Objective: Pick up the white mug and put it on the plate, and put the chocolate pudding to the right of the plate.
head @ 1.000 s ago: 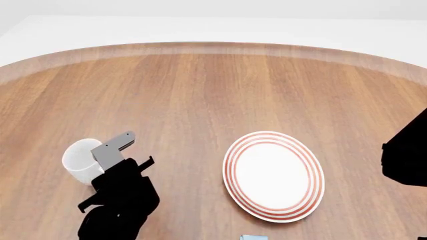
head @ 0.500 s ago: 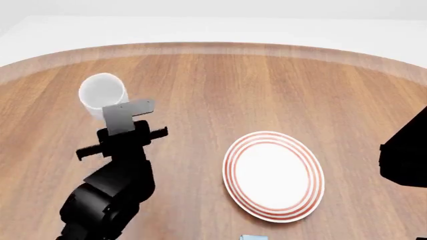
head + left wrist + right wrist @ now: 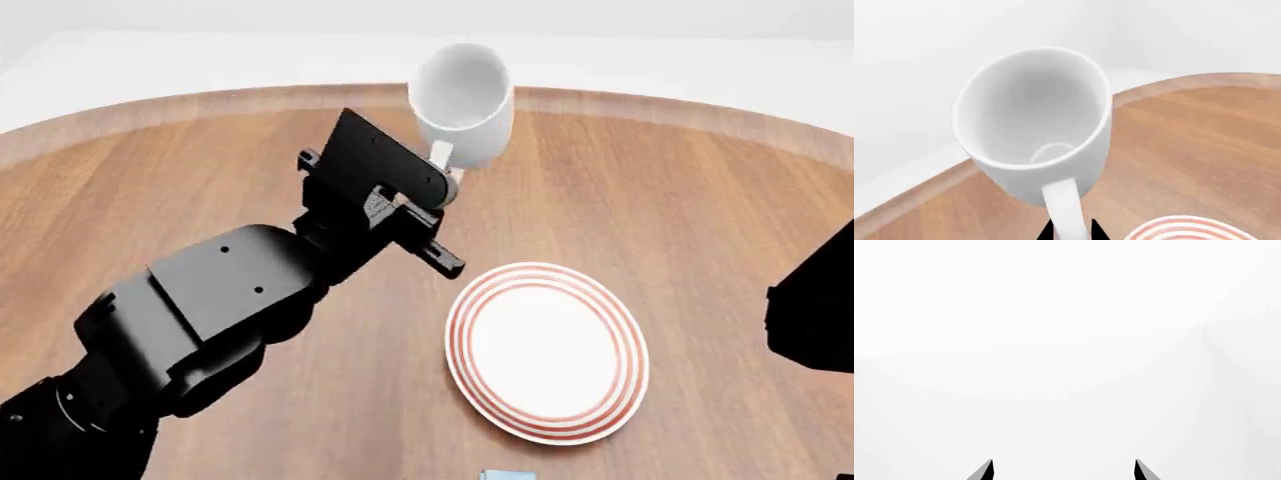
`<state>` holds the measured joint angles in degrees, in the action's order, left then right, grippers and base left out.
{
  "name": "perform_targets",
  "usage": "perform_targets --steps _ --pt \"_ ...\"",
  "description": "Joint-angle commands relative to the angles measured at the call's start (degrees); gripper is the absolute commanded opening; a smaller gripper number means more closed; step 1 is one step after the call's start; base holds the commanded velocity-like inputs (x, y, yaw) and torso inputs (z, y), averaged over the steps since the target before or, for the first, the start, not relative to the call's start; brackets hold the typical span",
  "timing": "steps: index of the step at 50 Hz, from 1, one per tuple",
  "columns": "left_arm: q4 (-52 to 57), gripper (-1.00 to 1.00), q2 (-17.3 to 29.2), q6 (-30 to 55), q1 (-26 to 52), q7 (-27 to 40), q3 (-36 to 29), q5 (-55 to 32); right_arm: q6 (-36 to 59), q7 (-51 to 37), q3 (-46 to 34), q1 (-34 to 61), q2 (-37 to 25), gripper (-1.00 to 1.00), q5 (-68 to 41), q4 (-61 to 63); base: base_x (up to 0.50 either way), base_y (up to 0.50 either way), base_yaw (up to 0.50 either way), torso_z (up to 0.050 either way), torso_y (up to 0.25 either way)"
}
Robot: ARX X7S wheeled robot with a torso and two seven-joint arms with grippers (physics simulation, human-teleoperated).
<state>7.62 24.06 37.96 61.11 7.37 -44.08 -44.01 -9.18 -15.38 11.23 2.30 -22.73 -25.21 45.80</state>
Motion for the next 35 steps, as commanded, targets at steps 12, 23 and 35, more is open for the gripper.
perform_targets --steps 12,23,35 --pt "-18.2 -1.0 -9.7 6.8 13.3 -22.5 -5.5 -3.8 -0.6 1.1 1.5 -0.3 0.7 1.0 0.8 -0.3 0.0 0.0 0.0 0.0 0.0" --pt "-24.6 -1.0 -13.1 4.9 10.8 -24.2 -9.8 -0.8 -0.7 0.8 1.7 -0.2 0.5 1.0 0.5 -0.2 0.0 0.0 0.0 0.0 0.0" --pt "-26.1 -1.0 -15.7 6.6 9.6 -24.9 -11.0 -2.4 -1.0 0.7 1.6 -0.4 0.4 1.0 0.5 -0.4 0.0 0.0 0.0 0.0 0.0"
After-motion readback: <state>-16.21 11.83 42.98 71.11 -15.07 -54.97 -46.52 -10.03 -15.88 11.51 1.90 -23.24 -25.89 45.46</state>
